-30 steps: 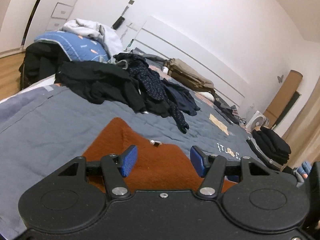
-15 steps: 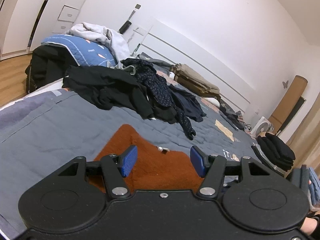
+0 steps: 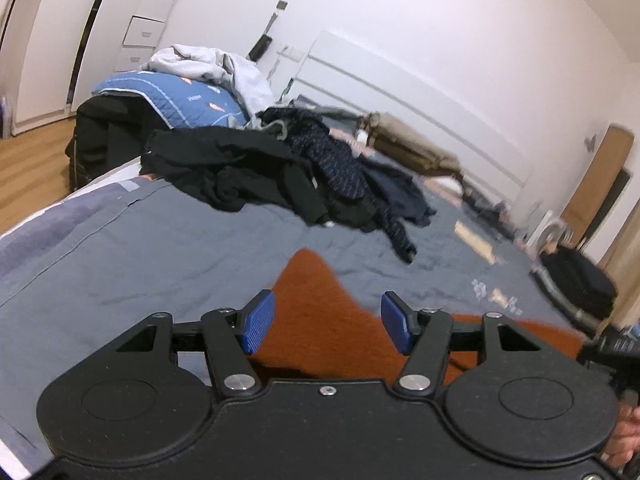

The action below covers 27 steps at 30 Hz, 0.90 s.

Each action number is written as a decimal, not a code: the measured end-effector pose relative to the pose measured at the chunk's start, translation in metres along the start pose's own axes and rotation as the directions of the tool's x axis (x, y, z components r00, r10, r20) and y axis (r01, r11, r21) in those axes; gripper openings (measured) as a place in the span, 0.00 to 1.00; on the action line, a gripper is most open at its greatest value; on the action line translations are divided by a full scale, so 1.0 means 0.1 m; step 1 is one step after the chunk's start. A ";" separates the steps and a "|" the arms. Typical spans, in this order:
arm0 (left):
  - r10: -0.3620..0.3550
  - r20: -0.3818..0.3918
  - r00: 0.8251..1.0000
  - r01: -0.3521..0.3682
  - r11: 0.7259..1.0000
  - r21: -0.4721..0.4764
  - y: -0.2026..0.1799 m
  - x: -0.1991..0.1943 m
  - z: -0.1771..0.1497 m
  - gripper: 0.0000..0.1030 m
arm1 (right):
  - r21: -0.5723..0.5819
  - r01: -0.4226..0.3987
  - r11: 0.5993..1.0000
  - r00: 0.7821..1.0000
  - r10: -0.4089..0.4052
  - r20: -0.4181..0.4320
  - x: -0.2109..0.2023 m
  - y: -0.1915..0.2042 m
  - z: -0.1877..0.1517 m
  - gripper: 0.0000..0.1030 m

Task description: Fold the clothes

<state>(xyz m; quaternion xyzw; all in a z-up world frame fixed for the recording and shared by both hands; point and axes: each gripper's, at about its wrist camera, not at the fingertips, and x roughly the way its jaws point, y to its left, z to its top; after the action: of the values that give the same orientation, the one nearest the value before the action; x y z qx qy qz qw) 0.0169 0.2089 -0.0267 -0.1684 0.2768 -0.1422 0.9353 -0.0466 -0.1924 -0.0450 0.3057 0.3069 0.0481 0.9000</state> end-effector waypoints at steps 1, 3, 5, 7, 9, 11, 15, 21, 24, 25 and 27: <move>0.014 -0.013 1.000 -0.013 1.000 0.012 -0.01 0.03 -0.02 0.57 | -0.035 0.051 0.998 0.998 -0.052 -0.039 0.03 -0.07 -0.05 0.09; 0.033 -0.032 0.999 -0.033 0.999 0.031 -0.03 0.07 -0.04 0.57 | -0.110 0.132 0.985 0.985 -0.143 -0.101 0.08 -0.19 -0.16 0.14; 0.047 -0.045 0.998 -0.045 0.998 0.043 -0.02 0.09 -0.07 0.57 | -0.181 0.161 0.970 0.977 -0.184 -0.112 0.05 -0.21 -0.21 0.28; 0.050 -0.057 0.997 -0.048 0.998 0.042 -0.01 0.12 -0.09 0.57 | -0.238 0.167 0.957 0.974 -0.198 -0.112 -0.01 -0.19 -0.22 0.40; 0.060 -0.070 0.996 -0.056 0.997 0.057 -0.01 0.16 -0.11 0.57 | -0.295 0.171 0.940 0.971 -0.212 -0.110 -0.07 -0.16 -0.23 0.41; 0.066 -0.092 0.994 -0.059 0.995 0.076 -0.01 0.21 -0.14 0.57 | -0.350 0.175 0.920 0.968 -0.225 -0.107 -0.14 -0.14 -0.24 0.41; 0.094 -0.134 0.987 -0.082 0.992 0.092 0.03 0.32 -0.24 0.62 | -0.420 0.162 0.893 0.980 -0.196 -0.037 -0.33 -0.04 -0.19 0.41; 0.135 -0.150 0.979 -0.104 0.974 0.200 -0.04 0.43 -0.38 0.62 | -0.596 0.064 0.801 0.997 -0.082 -0.004 -0.17 0.39 -0.25 0.42; 0.154 -0.149 0.977 -0.102 0.946 0.308 -0.15 0.50 -0.47 0.74 | -0.640 0.016 0.768 0.997 -0.061 -0.048 0.10 0.57 -0.31 0.42; 0.167 -0.149 0.975 -0.109 0.936 0.336 -0.16 0.53 -0.50 0.82 | -0.652 0.002 0.758 0.997 -0.055 -0.061 0.19 0.63 -0.33 0.42; 0.187 -0.144 0.972 -0.126 0.927 0.353 -0.16 0.57 -0.53 0.83 | -0.670 -0.001 0.743 0.995 -0.064 -0.073 0.34 0.67 -0.38 0.42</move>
<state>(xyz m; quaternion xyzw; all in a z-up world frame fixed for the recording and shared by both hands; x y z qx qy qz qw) 0.0303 0.1619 -0.0891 0.0321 0.3416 -0.1268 0.9307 -0.0345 -0.1089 -0.0473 -0.0448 0.3152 0.1537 0.9354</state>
